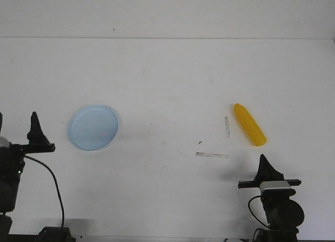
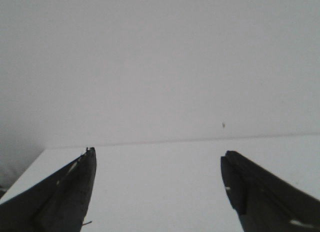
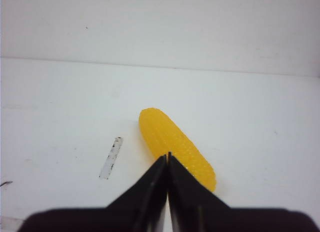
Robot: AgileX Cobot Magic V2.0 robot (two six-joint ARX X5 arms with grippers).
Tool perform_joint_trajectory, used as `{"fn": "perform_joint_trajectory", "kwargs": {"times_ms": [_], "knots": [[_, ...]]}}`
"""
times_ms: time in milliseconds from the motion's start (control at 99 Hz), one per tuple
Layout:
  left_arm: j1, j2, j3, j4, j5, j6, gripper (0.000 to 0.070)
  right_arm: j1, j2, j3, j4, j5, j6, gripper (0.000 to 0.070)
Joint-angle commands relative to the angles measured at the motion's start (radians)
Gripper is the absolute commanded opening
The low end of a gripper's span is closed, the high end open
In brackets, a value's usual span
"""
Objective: Place corn on plate with both arms
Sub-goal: 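Reach the left gripper forward to the rim of the light blue plate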
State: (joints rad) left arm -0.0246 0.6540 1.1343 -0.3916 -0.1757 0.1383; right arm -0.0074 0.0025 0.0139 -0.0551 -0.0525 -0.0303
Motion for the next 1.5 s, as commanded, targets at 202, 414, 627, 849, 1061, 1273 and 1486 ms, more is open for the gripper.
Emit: {"fn": "perform_joint_trajectory", "kwargs": {"times_ms": [202, 414, 627, 849, 1061, 1273, 1486], "knots": [[0.089, 0.277, 0.029, -0.121, 0.215, -0.101, 0.0572, 0.0, -0.001, -0.001, 0.011, 0.0, -0.004, 0.0002], [0.224, 0.449, 0.029, -0.14, 0.432, -0.183, 0.0572, 0.0, -0.001, -0.001, 0.011, 0.0, -0.003, 0.0002], [0.277, 0.598, 0.029, -0.196, 0.449, -0.164, 0.0571, 0.0, -0.001, -0.001, 0.01, 0.0, 0.0, 0.0002], [0.278, 0.742, 0.029, -0.179, 0.449, -0.154, 0.057, 0.0, -0.001, -0.001, 0.01, 0.0, 0.0, 0.0002], [0.278, 0.859, 0.029, -0.172, 0.445, -0.149, 0.057, 0.0, -0.001, -0.001, 0.009, 0.0, 0.0, 0.0001], [0.277, 0.934, 0.029, -0.145, 0.441, -0.149, 0.0569, 0.0, -0.001, -0.001, -0.001, 0.0, 0.0, 0.0002], [0.277, 0.965, 0.029, -0.108, 0.43, -0.149, 0.0569, 0.0, -0.001, -0.001, -0.001, 0.0, 0.001, 0.0002]]}}
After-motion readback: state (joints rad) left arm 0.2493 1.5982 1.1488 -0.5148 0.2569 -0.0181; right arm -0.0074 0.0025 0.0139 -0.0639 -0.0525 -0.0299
